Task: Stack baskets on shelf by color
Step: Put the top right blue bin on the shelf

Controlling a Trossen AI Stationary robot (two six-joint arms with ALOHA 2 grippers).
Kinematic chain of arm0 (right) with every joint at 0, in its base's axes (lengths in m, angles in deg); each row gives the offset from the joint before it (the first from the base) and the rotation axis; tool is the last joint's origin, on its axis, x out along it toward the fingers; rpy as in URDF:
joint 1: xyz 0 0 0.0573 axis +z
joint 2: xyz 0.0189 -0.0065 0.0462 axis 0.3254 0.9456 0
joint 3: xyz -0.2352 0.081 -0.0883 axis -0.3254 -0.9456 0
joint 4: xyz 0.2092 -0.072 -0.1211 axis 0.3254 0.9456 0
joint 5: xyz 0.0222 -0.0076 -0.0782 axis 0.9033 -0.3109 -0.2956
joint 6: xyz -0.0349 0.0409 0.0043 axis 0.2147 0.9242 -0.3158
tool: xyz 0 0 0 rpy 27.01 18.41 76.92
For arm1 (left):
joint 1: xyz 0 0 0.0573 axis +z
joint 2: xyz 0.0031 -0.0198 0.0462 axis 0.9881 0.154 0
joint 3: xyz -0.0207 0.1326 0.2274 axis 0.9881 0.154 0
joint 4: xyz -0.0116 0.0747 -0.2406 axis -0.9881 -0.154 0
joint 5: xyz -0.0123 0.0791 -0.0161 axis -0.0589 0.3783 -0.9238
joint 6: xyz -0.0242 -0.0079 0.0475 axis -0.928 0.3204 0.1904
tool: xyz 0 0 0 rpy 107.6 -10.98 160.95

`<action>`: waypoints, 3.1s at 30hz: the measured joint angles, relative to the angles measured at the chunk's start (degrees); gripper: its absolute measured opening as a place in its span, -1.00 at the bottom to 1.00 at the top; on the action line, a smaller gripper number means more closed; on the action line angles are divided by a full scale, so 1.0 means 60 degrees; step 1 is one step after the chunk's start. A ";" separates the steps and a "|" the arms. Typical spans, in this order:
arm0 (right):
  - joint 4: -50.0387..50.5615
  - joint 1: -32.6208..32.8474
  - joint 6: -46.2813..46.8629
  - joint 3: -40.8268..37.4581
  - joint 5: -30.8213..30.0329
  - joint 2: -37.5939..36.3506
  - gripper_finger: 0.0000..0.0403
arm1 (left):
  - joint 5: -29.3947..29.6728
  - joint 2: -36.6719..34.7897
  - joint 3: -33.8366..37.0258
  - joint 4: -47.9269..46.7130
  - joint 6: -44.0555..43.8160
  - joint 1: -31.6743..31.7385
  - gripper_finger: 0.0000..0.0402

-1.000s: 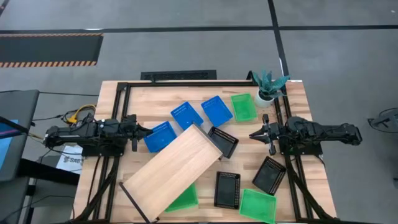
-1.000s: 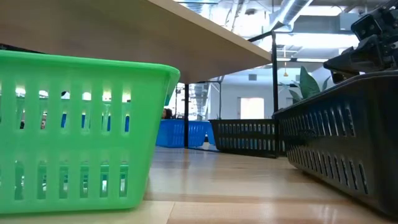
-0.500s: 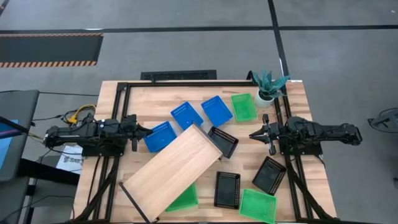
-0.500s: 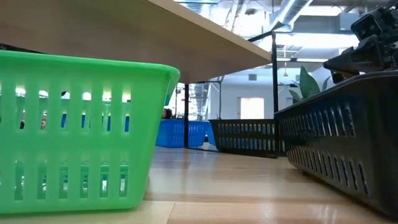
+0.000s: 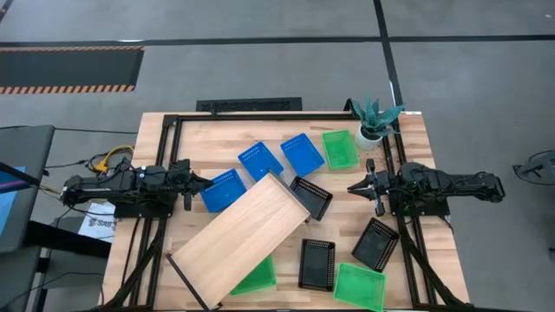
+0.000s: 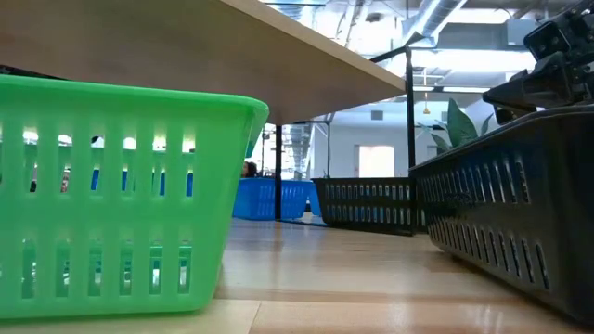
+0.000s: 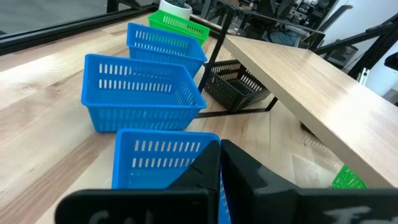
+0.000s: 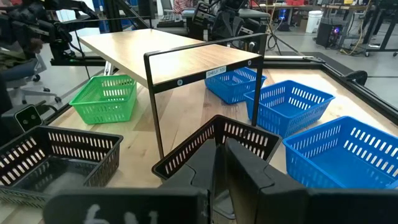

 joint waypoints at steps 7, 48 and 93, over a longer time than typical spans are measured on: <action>0.0004 -0.0004 -0.0003 0.0000 -0.0001 -0.0003 -0.70 | -0.0041 -0.0001 0.0000 -0.0012 -0.0133 0.0000 -1.00; -0.4489 -0.0317 0.5020 -0.0025 -0.2661 -0.0004 -0.65 | 0.3475 0.1074 0.0000 0.9229 -0.1922 0.0004 -0.40; 0.4794 -0.0719 0.1087 0.9471 -0.5061 0.8860 0.19 | 0.1550 0.7170 -0.8386 -0.0960 -0.2962 0.0729 0.05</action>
